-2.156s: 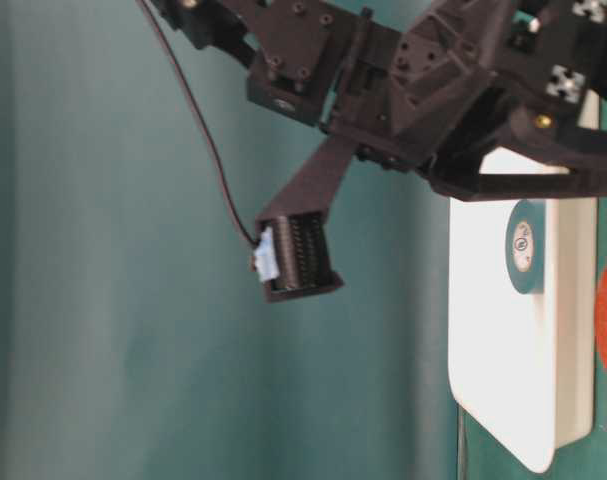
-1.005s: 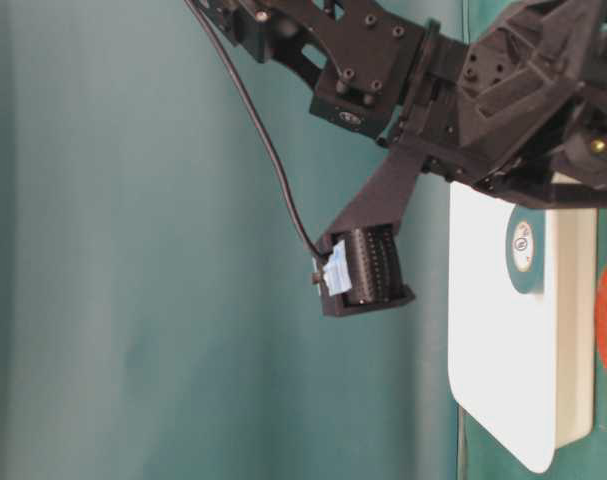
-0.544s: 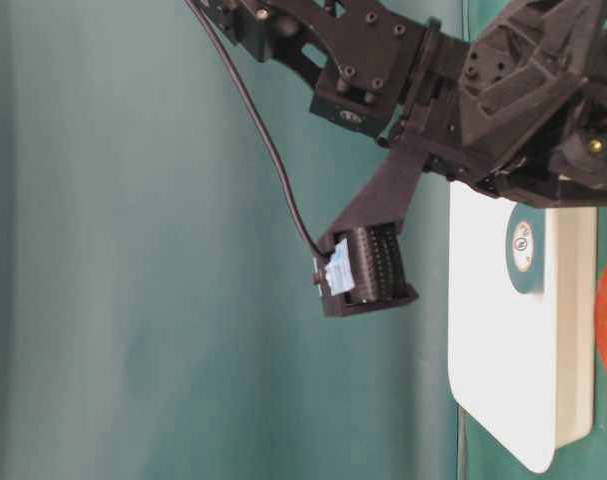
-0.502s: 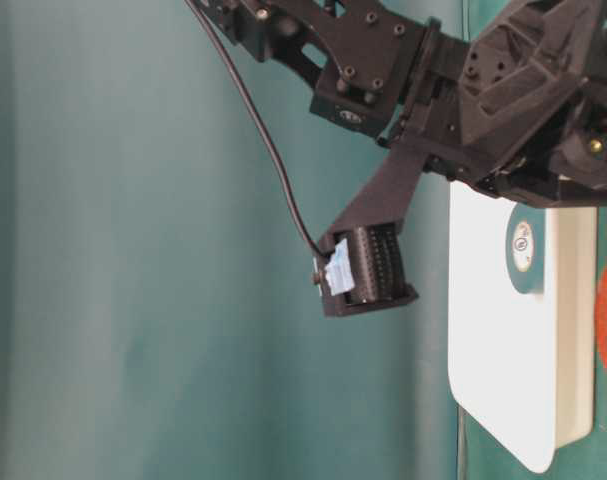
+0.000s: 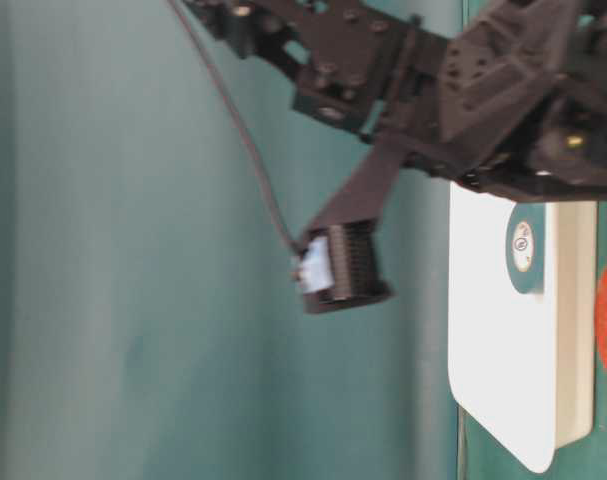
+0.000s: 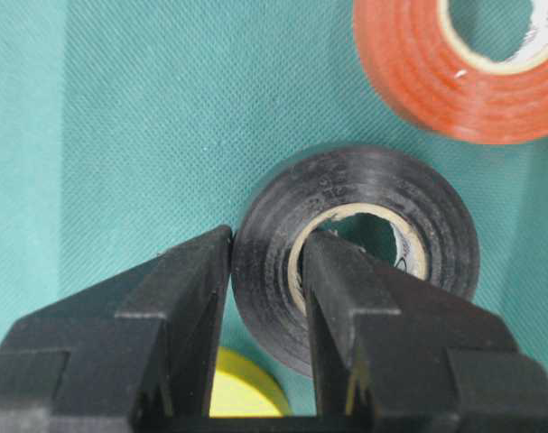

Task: Pick up the tape from a random location and place it into the white case.
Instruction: 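Close the right gripper inside the black tape roll's center hole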

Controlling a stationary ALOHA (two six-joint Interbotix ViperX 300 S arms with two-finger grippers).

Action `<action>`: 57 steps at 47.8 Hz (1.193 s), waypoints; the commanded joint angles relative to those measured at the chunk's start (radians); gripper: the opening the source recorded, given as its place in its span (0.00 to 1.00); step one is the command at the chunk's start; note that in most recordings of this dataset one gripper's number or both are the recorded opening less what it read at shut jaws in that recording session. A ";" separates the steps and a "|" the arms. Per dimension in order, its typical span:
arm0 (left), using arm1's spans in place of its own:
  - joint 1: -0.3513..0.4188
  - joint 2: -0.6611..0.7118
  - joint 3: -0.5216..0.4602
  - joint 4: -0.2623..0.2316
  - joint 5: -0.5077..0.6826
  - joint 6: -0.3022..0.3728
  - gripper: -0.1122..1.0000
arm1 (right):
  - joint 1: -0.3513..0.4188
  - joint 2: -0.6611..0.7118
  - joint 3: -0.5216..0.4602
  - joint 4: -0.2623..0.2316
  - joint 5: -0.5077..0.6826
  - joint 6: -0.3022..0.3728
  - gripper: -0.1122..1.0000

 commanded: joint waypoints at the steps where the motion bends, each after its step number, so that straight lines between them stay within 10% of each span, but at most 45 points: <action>1: 0.000 0.011 -0.011 -0.002 -0.006 0.000 0.92 | 0.002 -0.069 -0.046 0.005 0.043 0.002 0.34; 57: 0.000 0.011 -0.011 -0.002 -0.006 0.000 0.92 | 0.002 -0.321 -0.314 -0.037 0.541 0.002 0.34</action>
